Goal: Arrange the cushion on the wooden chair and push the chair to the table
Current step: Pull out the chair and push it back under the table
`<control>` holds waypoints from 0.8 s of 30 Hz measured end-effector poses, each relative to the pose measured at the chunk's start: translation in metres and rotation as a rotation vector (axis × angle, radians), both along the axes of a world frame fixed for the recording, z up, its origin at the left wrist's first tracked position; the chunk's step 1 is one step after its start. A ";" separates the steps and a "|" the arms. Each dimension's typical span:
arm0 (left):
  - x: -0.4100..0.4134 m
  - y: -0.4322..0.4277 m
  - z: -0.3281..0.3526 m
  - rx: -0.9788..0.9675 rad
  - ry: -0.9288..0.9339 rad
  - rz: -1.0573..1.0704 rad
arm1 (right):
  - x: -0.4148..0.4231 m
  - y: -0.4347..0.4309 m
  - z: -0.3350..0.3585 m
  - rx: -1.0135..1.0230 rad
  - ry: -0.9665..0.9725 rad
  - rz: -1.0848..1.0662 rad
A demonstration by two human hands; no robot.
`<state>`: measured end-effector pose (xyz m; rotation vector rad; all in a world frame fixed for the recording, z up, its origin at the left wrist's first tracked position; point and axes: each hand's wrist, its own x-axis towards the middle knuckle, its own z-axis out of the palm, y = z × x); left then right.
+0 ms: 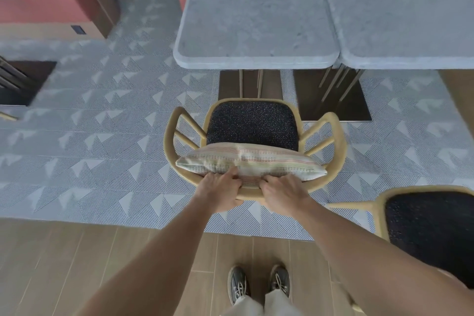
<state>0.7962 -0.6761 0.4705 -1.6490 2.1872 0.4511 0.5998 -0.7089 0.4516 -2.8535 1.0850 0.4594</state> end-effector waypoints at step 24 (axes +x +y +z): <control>0.024 0.032 0.006 -0.116 0.426 0.189 | -0.016 0.031 0.020 0.154 -0.406 -0.149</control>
